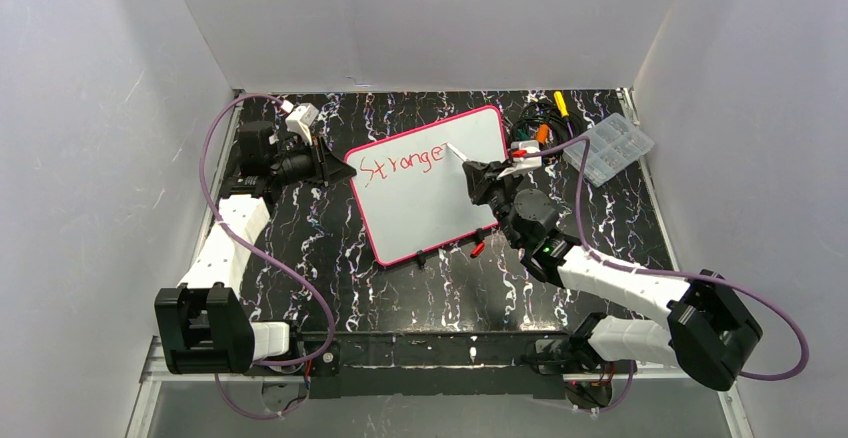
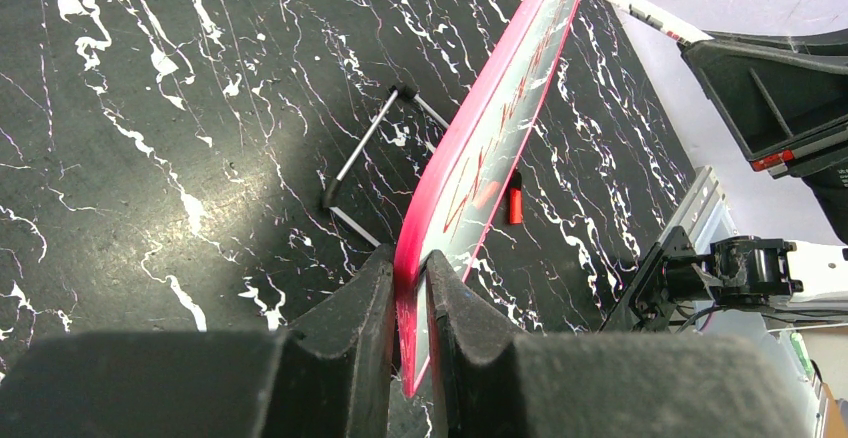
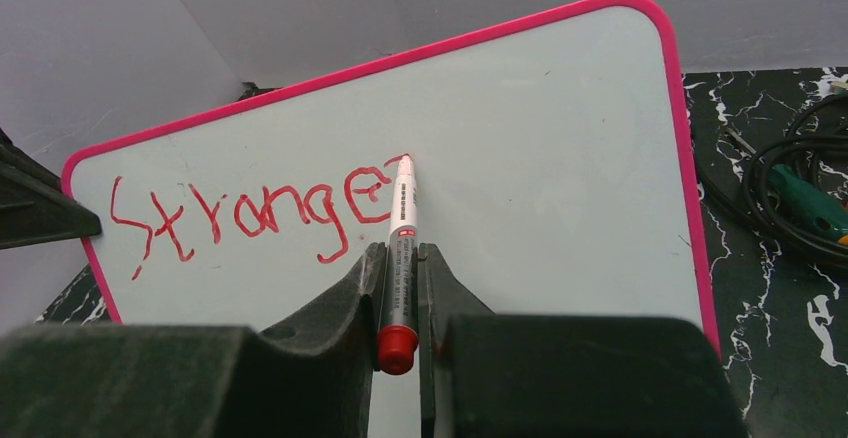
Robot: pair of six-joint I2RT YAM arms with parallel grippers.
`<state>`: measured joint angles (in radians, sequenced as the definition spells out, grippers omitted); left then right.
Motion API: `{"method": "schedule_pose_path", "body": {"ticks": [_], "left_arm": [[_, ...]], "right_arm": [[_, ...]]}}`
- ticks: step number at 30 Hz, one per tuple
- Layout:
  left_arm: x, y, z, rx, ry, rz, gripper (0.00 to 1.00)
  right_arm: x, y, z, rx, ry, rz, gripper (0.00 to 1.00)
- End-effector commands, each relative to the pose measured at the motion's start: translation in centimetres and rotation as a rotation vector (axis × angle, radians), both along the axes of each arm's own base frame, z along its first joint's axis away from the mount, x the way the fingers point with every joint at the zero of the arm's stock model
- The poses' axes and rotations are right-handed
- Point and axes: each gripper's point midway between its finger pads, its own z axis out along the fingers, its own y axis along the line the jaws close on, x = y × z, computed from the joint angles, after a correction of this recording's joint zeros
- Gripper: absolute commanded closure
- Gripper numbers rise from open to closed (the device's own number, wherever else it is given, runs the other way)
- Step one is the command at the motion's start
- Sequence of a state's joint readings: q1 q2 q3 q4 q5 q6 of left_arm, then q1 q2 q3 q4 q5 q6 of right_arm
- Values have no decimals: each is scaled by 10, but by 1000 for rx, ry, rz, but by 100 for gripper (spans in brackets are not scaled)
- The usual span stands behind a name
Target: Write a sentence on the whiteboard
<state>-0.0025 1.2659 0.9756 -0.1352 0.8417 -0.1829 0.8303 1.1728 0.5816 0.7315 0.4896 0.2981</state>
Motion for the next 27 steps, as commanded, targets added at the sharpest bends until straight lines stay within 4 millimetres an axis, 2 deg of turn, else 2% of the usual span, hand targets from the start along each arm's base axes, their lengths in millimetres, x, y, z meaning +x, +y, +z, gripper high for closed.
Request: {"method": "schedule_pose_path", "body": {"ticks": [1,13,22,27], "left_arm": [[-10,-6,5,-5,-10,-32,100],[-11,-6,6,-8,-12,-34,100],[-12,-6,6,-7,-14,-33,100],[-12,-6,6,-10,-14,-33,100]], "right_arm": [[2,-11,20,30,-42,-42,99],[-10,-12,-17,-18,55,4,99],[-18,-15,-31,-17,94,15,99],[-17,-16,-28,-2,87,9,99]]}}
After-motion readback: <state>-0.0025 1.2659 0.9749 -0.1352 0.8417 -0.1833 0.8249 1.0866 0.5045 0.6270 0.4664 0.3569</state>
